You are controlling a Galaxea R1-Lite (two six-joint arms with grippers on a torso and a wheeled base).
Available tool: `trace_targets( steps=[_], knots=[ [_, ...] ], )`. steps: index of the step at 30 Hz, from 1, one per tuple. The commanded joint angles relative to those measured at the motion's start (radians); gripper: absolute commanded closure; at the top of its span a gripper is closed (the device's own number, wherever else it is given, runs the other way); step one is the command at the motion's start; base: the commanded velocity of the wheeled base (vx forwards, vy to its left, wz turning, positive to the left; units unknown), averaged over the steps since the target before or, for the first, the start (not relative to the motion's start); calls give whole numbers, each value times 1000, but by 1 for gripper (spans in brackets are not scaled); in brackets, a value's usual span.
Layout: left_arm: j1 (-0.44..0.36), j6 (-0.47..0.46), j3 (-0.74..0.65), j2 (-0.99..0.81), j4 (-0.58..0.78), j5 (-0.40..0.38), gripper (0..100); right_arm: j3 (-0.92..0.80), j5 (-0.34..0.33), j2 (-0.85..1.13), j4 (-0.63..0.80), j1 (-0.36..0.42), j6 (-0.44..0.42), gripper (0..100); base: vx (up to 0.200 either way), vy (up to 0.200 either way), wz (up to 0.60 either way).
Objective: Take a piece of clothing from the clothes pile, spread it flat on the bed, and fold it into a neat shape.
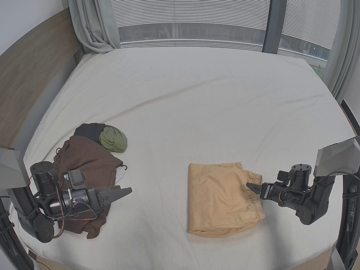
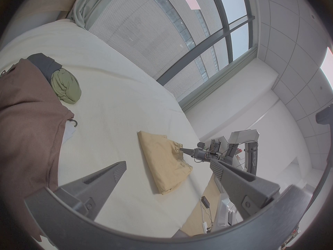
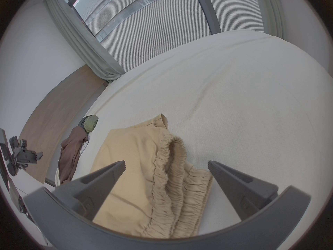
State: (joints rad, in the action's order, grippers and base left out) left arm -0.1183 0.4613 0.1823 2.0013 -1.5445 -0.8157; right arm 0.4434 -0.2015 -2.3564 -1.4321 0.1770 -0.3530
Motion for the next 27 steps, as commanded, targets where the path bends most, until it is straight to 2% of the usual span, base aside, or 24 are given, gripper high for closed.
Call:
trace_targets(
  steps=[1, 4, 9, 10, 11, 18, 27],
  knots=[
    [0, 0, 0, 4, 0, 0, 0, -61, 2, 52, 2, -13, 54, 0, 0, 0, 0],
    [0, -3, -1, 5, 0, 0, 0, -124, 19, 54, -10, -24, 86, 0, 0, 0, 0],
    [0, -32, -1, 11, 0, -2, 0, -157, 19, 49, -8, -30, 88, 0, 0, 0, 0],
    [2, -76, 5, 34, -2, 1, 0, -173, 19, 42, 2, -28, 85, 0, 0, 0, 0],
    [3, -82, 5, 40, 0, 1, 0, -180, 17, 40, 6, -25, 83, 0, 0, 0, 0],
    [6, -85, 0, 42, 0, -3, 0, -186, 16, -14, 6, -14, 77, 0, 0, 0, 0],
    [6, -87, 0, 42, -2, -3, 0, -187, 14, -47, 4, 59, 8, 0, 0, 0, 0]
  ],
)
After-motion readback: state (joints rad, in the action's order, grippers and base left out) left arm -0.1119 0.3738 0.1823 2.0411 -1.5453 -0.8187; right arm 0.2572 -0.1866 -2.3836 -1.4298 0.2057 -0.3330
